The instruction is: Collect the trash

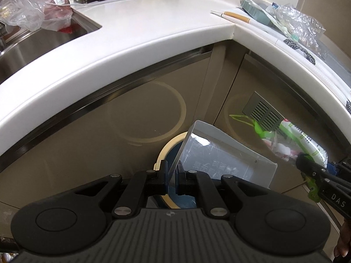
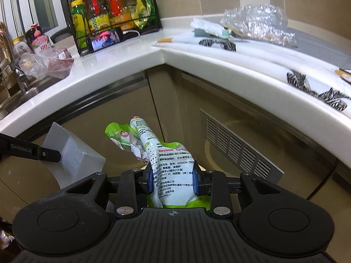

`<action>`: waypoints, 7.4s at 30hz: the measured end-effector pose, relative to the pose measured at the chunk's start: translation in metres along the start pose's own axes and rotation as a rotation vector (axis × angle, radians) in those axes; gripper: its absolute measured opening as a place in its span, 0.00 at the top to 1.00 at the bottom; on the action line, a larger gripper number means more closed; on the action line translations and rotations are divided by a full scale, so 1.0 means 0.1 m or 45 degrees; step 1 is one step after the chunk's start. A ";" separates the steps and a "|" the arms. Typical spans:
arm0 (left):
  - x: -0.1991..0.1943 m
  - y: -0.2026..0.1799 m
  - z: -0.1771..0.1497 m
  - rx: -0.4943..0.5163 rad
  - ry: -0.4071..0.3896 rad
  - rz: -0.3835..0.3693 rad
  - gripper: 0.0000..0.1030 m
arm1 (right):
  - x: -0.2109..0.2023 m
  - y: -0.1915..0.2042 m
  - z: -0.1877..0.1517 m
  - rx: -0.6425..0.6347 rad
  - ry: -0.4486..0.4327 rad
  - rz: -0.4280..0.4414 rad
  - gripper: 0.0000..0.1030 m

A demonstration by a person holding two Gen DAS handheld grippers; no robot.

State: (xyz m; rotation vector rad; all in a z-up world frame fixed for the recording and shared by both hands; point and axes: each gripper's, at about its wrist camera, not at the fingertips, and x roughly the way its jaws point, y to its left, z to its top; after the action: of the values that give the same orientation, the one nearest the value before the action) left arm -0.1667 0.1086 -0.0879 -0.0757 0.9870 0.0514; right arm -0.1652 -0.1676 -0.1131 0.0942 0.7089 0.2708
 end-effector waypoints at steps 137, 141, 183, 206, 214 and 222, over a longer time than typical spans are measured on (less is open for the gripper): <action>0.22 -0.72 -0.21 0.271 0.097 0.219 0.00 | 0.47 0.21 -0.15 -0.197 0.271 -0.016 0.07; 0.18 -0.75 -0.21 0.299 0.090 0.219 0.00 | 0.46 0.18 -0.16 -0.170 0.271 -0.028 0.07; 0.23 -0.73 -0.23 0.283 0.076 0.221 0.00 | 0.62 0.23 -0.21 -0.190 0.340 -0.022 0.06; 0.27 -0.74 -0.18 0.274 0.086 0.250 0.00 | 0.58 0.17 -0.20 -0.141 0.311 -0.010 0.06; 0.29 -0.66 -0.15 0.228 0.095 0.290 0.00 | 0.47 0.06 -0.04 -0.089 0.229 -0.014 0.05; 0.30 -0.64 -0.11 0.225 0.103 0.288 0.00 | 0.39 0.02 0.07 -0.072 0.189 0.007 0.05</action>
State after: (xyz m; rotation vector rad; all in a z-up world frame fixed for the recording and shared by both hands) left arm -0.1545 0.0445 -0.1165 0.1972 1.0739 0.1690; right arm -0.1326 -0.1550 -0.1320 0.0224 0.8483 0.3046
